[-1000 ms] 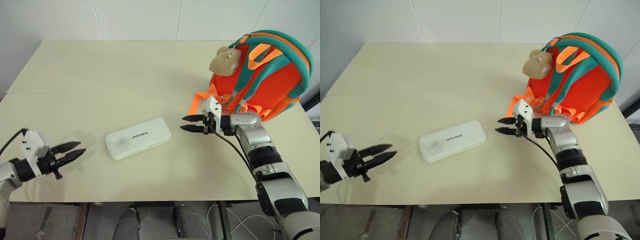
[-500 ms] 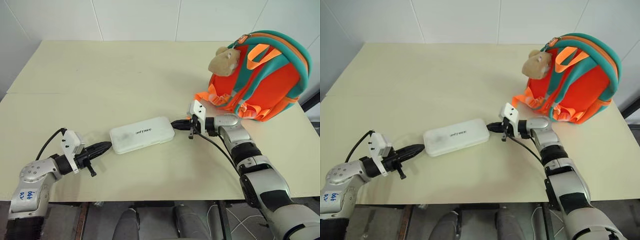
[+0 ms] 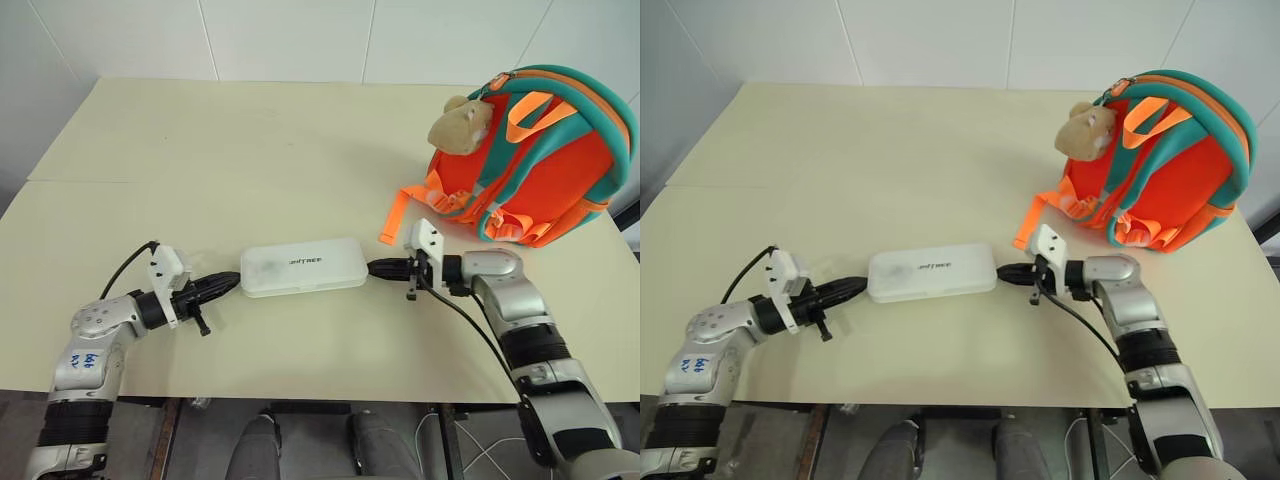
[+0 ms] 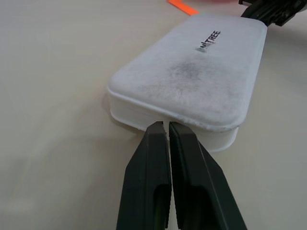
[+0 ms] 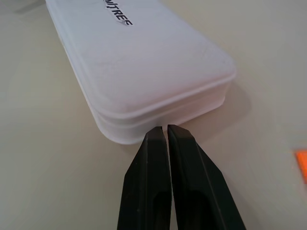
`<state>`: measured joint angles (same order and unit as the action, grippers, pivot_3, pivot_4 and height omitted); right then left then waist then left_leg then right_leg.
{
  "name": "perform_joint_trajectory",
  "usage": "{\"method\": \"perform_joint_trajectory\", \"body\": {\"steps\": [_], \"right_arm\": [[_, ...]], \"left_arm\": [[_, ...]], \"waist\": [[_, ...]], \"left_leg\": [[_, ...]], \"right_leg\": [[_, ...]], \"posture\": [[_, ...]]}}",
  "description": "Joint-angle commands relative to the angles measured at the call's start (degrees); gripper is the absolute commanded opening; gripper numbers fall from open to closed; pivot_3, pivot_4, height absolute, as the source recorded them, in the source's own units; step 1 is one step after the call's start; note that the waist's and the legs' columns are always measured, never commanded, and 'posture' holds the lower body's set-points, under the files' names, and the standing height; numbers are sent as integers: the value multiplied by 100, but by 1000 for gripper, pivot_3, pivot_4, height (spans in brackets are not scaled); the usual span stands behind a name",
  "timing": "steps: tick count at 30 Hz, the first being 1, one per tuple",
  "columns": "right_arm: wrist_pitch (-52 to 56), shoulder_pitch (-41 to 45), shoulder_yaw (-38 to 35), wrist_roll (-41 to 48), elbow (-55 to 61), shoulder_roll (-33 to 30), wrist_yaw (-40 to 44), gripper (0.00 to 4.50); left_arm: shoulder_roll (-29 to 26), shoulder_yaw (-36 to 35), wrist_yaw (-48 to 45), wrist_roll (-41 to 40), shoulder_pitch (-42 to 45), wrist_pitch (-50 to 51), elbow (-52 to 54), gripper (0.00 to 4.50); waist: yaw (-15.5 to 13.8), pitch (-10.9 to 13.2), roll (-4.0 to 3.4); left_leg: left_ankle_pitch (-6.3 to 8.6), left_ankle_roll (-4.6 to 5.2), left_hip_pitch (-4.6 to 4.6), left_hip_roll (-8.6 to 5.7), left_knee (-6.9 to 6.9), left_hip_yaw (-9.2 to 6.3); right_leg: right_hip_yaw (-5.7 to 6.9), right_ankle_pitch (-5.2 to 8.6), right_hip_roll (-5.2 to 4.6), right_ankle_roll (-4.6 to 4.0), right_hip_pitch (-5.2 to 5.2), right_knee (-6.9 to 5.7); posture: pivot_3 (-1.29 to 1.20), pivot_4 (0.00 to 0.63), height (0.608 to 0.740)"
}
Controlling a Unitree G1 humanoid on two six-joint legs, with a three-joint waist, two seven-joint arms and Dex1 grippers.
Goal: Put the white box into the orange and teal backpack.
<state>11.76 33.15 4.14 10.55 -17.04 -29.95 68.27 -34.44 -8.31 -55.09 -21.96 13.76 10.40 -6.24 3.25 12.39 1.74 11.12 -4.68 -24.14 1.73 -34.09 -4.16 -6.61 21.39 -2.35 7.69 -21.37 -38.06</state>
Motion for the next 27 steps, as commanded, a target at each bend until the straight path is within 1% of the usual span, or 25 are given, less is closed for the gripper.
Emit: {"method": "perform_joint_trajectory", "body": {"steps": [1, 8, 11, 16, 19, 20, 22, 23, 26, 27], "right_arm": [[365, -251, -119, 322, 866, -130, -63, 187], [937, -1055, -442, 505, 1760, -530, -337, 187], [881, -1332, -436, 319, 1820, -600, -560, 187], [970, -1530, -582, 444, 1926, -556, -825, 187], [963, -1630, -703, 500, 1825, -577, -928, 187], [955, -1657, -730, 516, 1809, -603, -935, 360], [1001, -1688, -806, 558, 1789, -678, -976, 734], [1010, -1698, -835, 577, 1775, -731, -960, 1057], [986, -1747, -909, 635, 1767, -849, -908, 1984], [999, -1753, -1032, 606, 1665, -1050, -897, 2350]], "left_arm": [[172, 342, -273, 70, 245, -255, -81, 197], [432, 670, -506, 195, 609, -395, -430, 197], [493, 743, -583, 248, 732, -467, -565, 197], [516, 758, -664, 263, 887, -574, -699, 197], [502, 713, -618, 193, 960, -434, -549, 197], [468, 713, -614, 204, 959, -392, -507, 197], [372, 640, -604, 209, 914, -353, -496, 571], [324, 597, -602, 214, 891, -373, -486, 775], [246, 510, -546, 180, 833, -327, -383, 1630], [35, 411, -627, 128, 756, -177, -325, 1961]], "waist": [[-9, 0, 0], [-32, 0, 0], [-30, 0, 0], [-24, 0, 0], [-32, 0, 0], [-34, 0, 0], [-36, 0, 0], [-36, 0, 1], [-37, 0, 0], [-33, 0, 1]], "left_leg": [[0, 0, 1, 0, 1, 0], [0, 0, 0, -2, -2, 0], [0, 0, 1, -2, -5, 0], [-1, 2, 4, -2, -9, 0], [-1, 2, 3, -4, -12, 0], [-1, 2, 3, -3, -12, -1], [-1, 2, 3, -3, -12, -1], [-1, 2, 3, -3, -12, -1], [-1, 3, 2, -3, -12, -1], [-1, 3, 2, -3, -12, -1]], "right_leg": [[0, 0, 0, 0, 0, 0], [0, 0, -1, 1, 5, 3], [0, -1, 0, 2, 7, 2], [-1, -3, 1, 6, 12, 1], [-1, -5, 0, 9, 16, 5], [0, -5, 0, 10, 17, 6], [-1, -5, 0, 10, 18, 7], [0, -5, 0, 10, 18, 7], [-1, -5, 0, 10, 17, 8], [-1, -5, 0, 10, 17, 9]], "posture": [[0, 150, 740], [0, 150, 740], [0, 150, 740], [0, 150, 740], [0, 150, 740], [0, 150, 740], [0, 150, 740], [0, 150, 740], [0, 150, 740], [0, 150, 740]]}}
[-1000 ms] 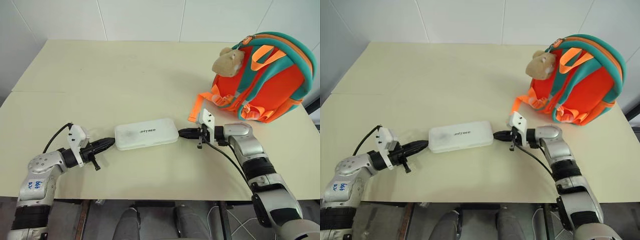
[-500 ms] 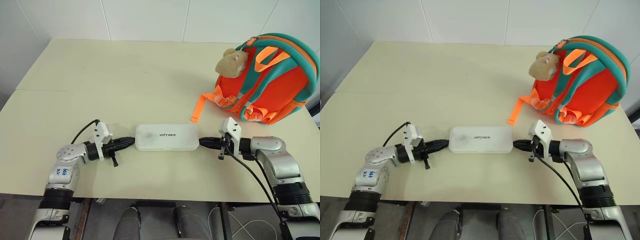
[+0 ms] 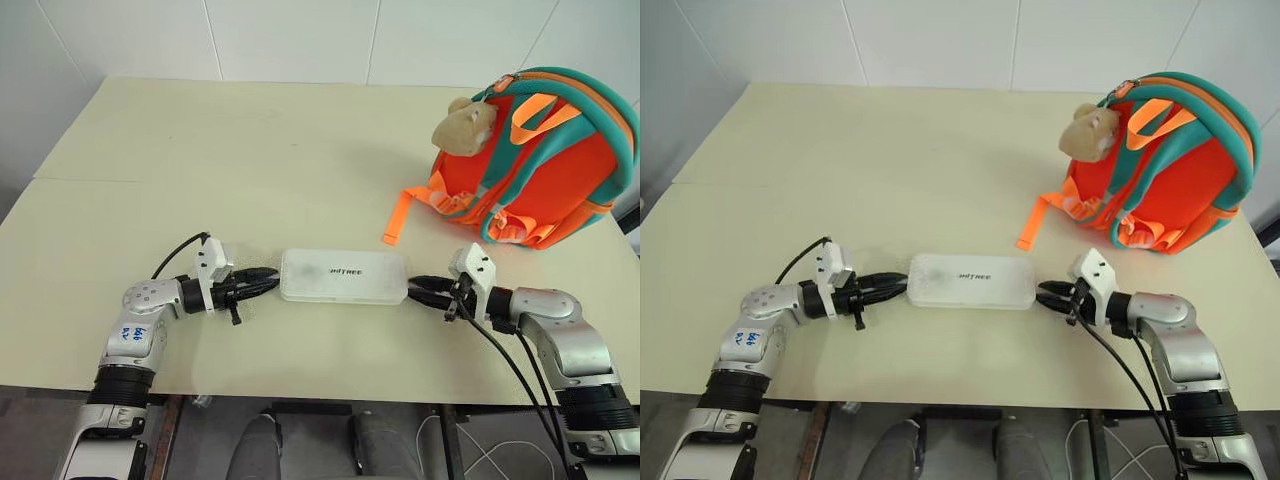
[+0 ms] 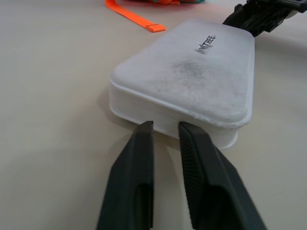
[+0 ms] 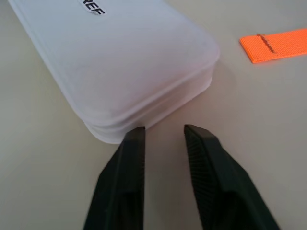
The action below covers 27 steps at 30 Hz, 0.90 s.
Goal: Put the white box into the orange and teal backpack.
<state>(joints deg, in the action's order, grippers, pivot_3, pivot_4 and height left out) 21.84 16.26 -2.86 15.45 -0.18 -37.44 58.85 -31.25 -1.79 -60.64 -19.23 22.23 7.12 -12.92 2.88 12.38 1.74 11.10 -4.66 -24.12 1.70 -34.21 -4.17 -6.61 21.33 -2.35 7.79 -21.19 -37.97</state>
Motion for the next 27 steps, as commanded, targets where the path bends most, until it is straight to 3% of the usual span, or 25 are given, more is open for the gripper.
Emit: {"method": "perform_joint_trajectory", "body": {"steps": [1, 6, 8, 12, 16, 20, 27], "right_arm": [[-1, -74, -423, 102, -96, -456, 54, 2654], [64, -43, -519, 220, -188, -1021, 348, 4319], [151, 41, -487, 319, -80, -1087, 450, 4500], [314, 316, -270, 485, 203, -1042, 637, 4500], [279, 513, 7, 396, 194, -932, 624, 4500], [271, 739, 377, 190, -67, -845, 603, 4500], [403, 929, 725, 160, -201, -712, 685, 4500]], "left_arm": [[-441, -310, -130, -186, -156, 270, 404, 2242], [-855, -444, -299, -370, -179, 714, 399, 3775], [-892, -423, -412, -539, -89, 1136, 427, 4409], [-798, -297, -532, -1006, 351, 2425, 310, 4459], [-587, -100, -120, -963, 825, 3420, -73, 4459], [-650, 205, -59, -1448, 1253, 5760, -138, 4459], [-766, 420, 182, -1452, 1405, 6515, 76, 4459]], "waist": [[10, 0, 0], [16, 0, -1], [19, 0, -1], [19, 1, -1], [16, 1, -1], [20, 1, 0], [19, -1, -4]], "left_leg": [[0, 0, 0, 0, 0, 0], [1, 1, 1, 1, 6, 0], [0, 2, 6, 1, 5, 0], [-1, 4, 6, 0, 2, 0], [-1, 5, 6, 0, 2, -1], [-1, 6, -3, -1, 1, -3], [-1, 5, 1, 0, 4, -4]], "right_leg": [[0, 0, 0, 0, -1, 0], [-1, 1, 0, -2, -3, 2], [0, 1, 0, -2, 4, 2], [0, 0, 1, 0, 7, 1], [2, -1, 1, 1, 9, 5], [3, 0, 1, 2, 0, 3], [3, 2, 1, 1, 1, 3]], "posture": [[0, 150, 740], [0, 150, 740], [0, 150, 740], [0, 150, 740], [0, 150, 740], [0, 150, 740], [0, 150, 740]]}}
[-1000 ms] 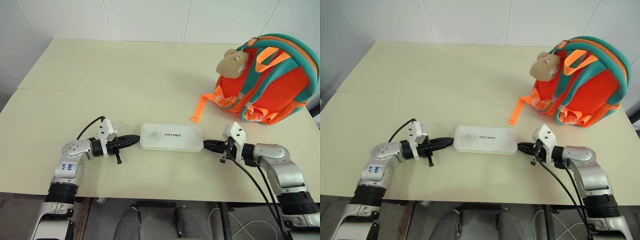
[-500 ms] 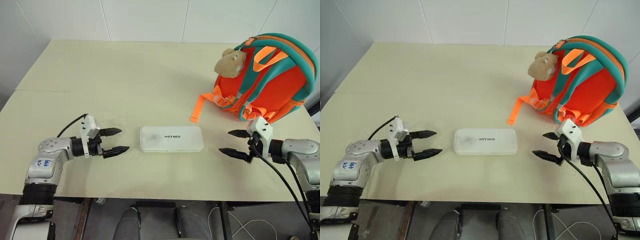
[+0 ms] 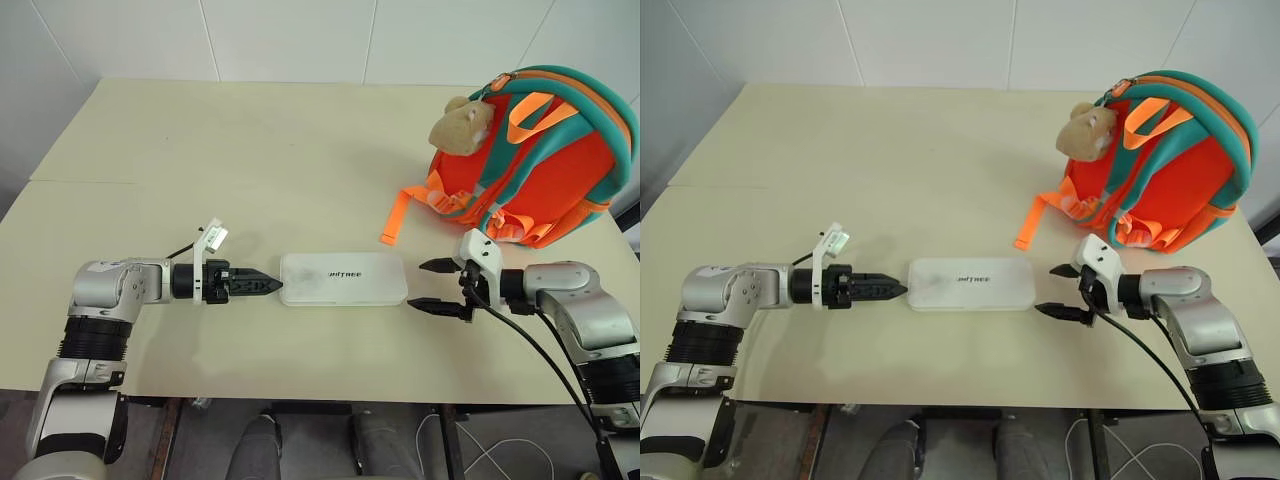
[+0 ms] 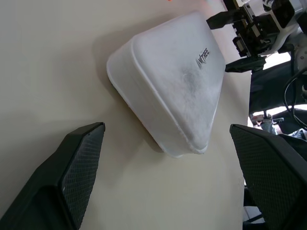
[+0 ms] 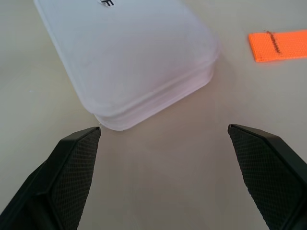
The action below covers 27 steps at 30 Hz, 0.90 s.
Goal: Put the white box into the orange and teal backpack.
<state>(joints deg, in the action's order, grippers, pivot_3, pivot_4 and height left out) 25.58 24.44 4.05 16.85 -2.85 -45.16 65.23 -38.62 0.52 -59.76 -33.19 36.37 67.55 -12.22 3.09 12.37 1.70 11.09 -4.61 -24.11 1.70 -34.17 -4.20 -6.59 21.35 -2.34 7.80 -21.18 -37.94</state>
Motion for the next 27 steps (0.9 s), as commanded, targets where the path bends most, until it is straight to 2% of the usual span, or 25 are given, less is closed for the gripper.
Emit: {"method": "perform_joint_trajectory", "body": {"steps": [1, 5, 15, 26, 27], "right_arm": [[38, 122, 68, 13, 66, 78, 51, 4500], [-15, 191, 193, 0, 54, 218, 75, 4500], [-7, 350, 283, 17, 95, 588, 53, 4500], [47, 29, 131, 75, 387, 622, -168, 4500], [62, -10, 111, 86, 423, 630, -209, 4500]], "left_arm": [[-28, 190, 122, -72, 14, 562, 9, 4459], [83, 192, 182, -121, 78, 672, 26, 4459], [632, 101, 309, -607, 307, 1747, -85, 4459], [1061, -373, 636, -624, 644, 1863, -737, 4459], [1124, -451, 699, -623, 684, 1861, -804, 4281]], "waist": [[-2, 0, 0], [-2, 0, 0], [-36, 0, 0], [-76, 0, 0], [-86, 0, 1]], "left_leg": [[0, 0, 1, 0, -1, 0], [0, 0, 2, -3, -5, 0], [0, 0, 1, -4, -6, 0], [0, -1, 1, -5, -12, 0], [0, -1, 2, -6, -14, 0]], "right_leg": [[0, 0, 0, 0, 2, -1], [0, 0, -2, 0, 6, 1], [1, -1, -3, 1, 9, 5], [2, -2, -3, 4, 10, 1], [2, -2, -3, 4, 10, 1]], "posture": [[0, 150, 740], [0, 150, 740], [0, 150, 740], [0, 150, 740], [0, 150, 740]]}}
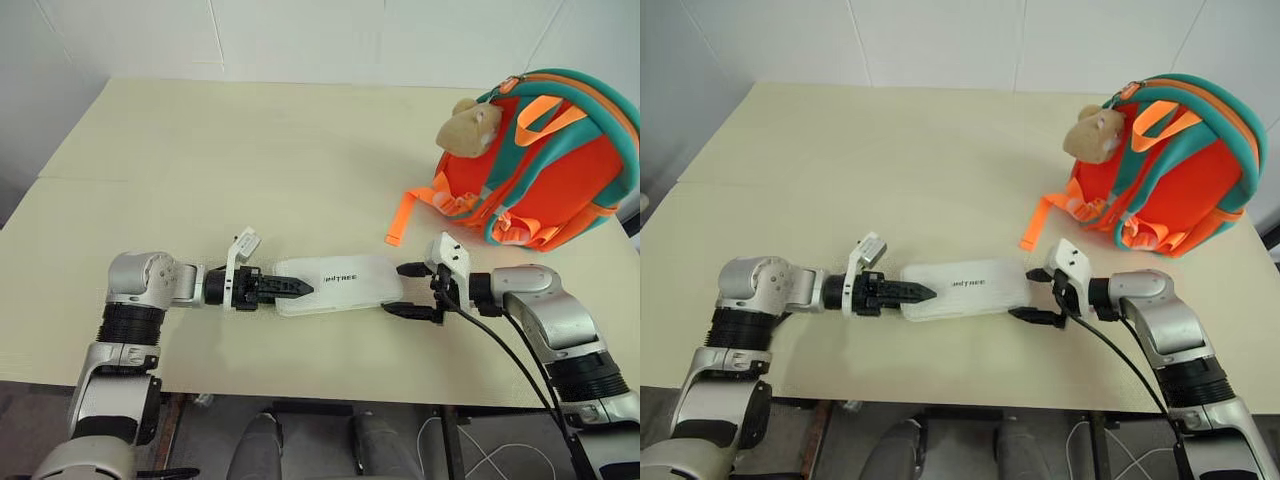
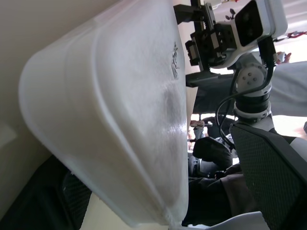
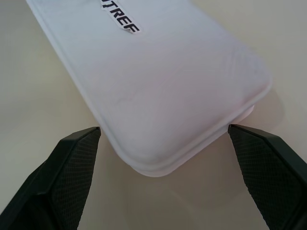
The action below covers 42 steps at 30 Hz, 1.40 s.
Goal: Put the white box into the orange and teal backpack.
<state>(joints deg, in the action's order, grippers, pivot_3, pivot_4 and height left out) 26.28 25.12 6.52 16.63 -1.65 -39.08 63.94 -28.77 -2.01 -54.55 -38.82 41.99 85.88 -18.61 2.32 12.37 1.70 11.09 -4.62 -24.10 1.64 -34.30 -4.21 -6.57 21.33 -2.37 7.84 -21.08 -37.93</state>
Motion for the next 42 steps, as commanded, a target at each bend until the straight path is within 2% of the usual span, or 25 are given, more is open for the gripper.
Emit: {"method": "perform_joint_trajectory", "body": {"steps": [1, 2, 9, 11, 13, 15, 18, 20, 23, 27, 30, 36, 40, 42], "right_arm": [[5, -117, -153, 117, 340, 26, -120, 4500], [11, -147, -168, 123, 367, 31, -158, 4500], [152, -418, -368, 290, 711, 19, -427, 4500], [235, -596, -573, 448, 947, -57, -449, 4500], [405, -741, -891, 681, 1189, -115, -532, 4500], [750, -803, -1550, 1052, 1379, -64, -938, 4500], [788, -884, -2326, 1017, 1322, -384, -1318, 4500], [785, -758, -2783, 970, 1076, -607, -1574, 4500], [861, -515, -3161, 891, 701, -895, -1938, 4500], [895, -186, -3075, 712, 338, -1087, -2251, 4500], [777, 411, -2759, 547, -180, -828, -2593, 4500], [158, 1554, -2050, 197, -1376, -99, -2705, 4500], [-266, 1992, -1900, 75, -2048, 54, -2683, 4500], [-833, 2356, -1859, -34, -2705, 213, -2711, 4500]], "left_arm": [[214, -306, 270, -51, 170, 19, -251, 4058], [269, -387, 322, -62, 211, 21, -329, 3874], [479, -742, 509, -216, 417, 289, -551, 1649], [534, -895, 511, -289, 455, 333, -576, 1245], [620, -1177, 575, -370, 501, 358, -643, 1243], [661, -1367, 592, -470, 442, 308, -514, 1243], [581, -1484, 589, -494, 365, 113, -395, 1243], [488, -1494, 551, -443, 342, -107, -440, 1243], [195, -1048, 185, -243, 96, -659, -393, 1243], [36, -759, 24, -84, -7, -1080, -592, 1243], [46, -764, 30, -96, 27, -1229, -645, 1243], [83, -1197, 208, -397, -169, -1221, -216, 1243], [29, -1394, 294, -422, -345, -1325, -89, 1243], [20, -1709, 465, -513, -475, -1323, 24, 1243]], "waist": [[-18, 0, 0], [-29, 0, 0], [-45, 0, 1], [-53, 1, 1], [-61, 1, 1], [-67, 1, 2], [-72, 1, 2], [-72, 1, 2], [-33, 1, 1], [-30, 1, 1], [-18, 1, 1], [52, 1, 0], [75, 1, 0], [86, 2, 0]], "left_leg": [[0, 0, -1, 0, -1, 0], [0, 0, -1, 0, -2, 0], [0, -1, -5, 1, 2, 0], [-1, -2, -5, 0, 2, 0], [-1, -2, -5, 1, 3, 0], [-1, -2, -8, 0, 4, 0], [-1, -3, -8, -2, 4, 0], [-1, -2, -7, -3, 3, 0], [-1, -2, -3, -2, 8, 2], [-2, -3, -4, 0, 19, 5], [-2, -3, -6, -2, 16, 7], [-7, -5, -7, -1, 18, 7], [-11, -14, -18, 0, 30, 9], [-11, -14, -18, 0, 32, 9]], "right_leg": [[0, -1, 1, 1, -1, 0], [0, -1, 0, 2, 0, 0], [-1, -2, 1, 3, -7, 2], [0, -2, 1, 3, -6, 2], [0, -2, 1, 3, -6, 3], [0, -2, 0, 3, -8, 4], [-1, -2, -3, 3, -5, 5], [0, -2, -3, 3, -6, 5], [-3, -2, -3, 3, -6, 8], [-6, -1, -2, 2, -14, 10], [-8, -2, -3, 2, -15, 8], [-7, -5, -3, 1, -18, 7], [-8, -4, -3, 1, -31, 11], [-8, -3, -3, 1, -32, 14]], "posture": [[0, 150, 740], [0, 150, 740], [0, 150, 740], [0, 150, 740], [0, 150, 740], [0, 150, 740], [0, 150, 740], [0, 150, 740], [0, 150, 740], [0, 150, 740], [0, 150, 740], [0, 150, 740], [0, 150, 740], [0, 150, 740]]}}
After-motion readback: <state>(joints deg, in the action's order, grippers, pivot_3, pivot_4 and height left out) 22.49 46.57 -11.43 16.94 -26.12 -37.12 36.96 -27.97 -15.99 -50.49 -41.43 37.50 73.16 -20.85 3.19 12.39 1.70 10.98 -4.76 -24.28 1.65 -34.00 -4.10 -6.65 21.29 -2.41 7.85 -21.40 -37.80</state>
